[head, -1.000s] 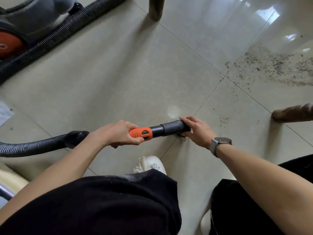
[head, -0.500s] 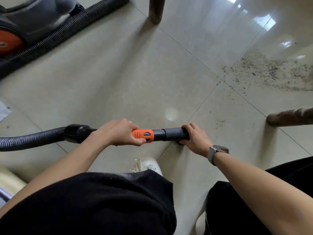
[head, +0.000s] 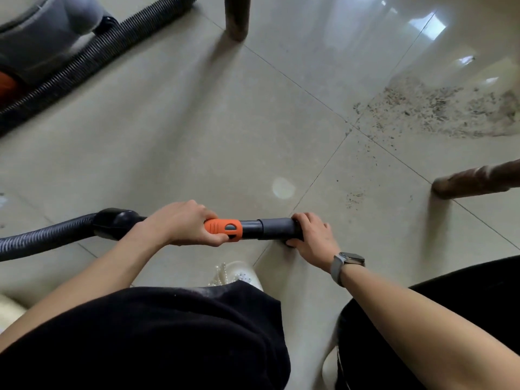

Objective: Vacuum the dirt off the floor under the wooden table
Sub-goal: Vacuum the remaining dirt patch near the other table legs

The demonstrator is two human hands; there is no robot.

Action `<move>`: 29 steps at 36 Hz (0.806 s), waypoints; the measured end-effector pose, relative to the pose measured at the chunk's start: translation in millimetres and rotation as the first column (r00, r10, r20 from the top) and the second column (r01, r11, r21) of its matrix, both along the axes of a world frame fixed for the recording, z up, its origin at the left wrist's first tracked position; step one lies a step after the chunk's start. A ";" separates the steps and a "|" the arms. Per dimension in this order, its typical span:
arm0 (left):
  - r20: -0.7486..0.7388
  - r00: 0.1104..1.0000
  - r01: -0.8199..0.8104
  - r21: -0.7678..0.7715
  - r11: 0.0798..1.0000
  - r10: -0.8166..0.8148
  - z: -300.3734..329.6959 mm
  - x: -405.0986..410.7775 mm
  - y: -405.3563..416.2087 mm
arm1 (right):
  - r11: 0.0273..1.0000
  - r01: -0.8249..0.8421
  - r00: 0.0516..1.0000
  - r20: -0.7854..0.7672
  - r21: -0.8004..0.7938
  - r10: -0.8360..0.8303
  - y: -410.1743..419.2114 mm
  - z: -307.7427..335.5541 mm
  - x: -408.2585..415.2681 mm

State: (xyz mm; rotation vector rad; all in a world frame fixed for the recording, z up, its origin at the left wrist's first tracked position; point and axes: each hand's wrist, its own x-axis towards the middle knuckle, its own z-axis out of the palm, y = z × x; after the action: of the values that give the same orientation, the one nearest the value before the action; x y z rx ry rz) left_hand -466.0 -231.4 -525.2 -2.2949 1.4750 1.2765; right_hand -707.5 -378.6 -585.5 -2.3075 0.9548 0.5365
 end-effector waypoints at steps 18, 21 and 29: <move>-0.003 0.999 -0.039 -0.064 0.997 0.039 -4.3 -20.7 4.3 | 0.996 0.086 0.996 0.023 -0.020 -0.086 -4.8 -0.3 -5.6; -0.023 0.998 -0.059 -0.084 0.995 0.057 -7.0 -19.7 3.9 | 0.997 0.080 0.997 0.016 0.024 -0.080 -13.5 0.0 -6.3; -0.026 0.987 -0.158 -0.129 0.979 0.156 -5.2 -14.0 11.0 | 0.995 0.071 0.997 0.025 0.075 -0.073 -45.2 7.0 10.9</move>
State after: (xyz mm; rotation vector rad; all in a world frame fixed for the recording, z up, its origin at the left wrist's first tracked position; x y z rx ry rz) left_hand -480.0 -220.4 -530.4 -2.5365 1.4474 1.2753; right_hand -696.6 -423.8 -578.5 -2.2008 0.9848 0.5007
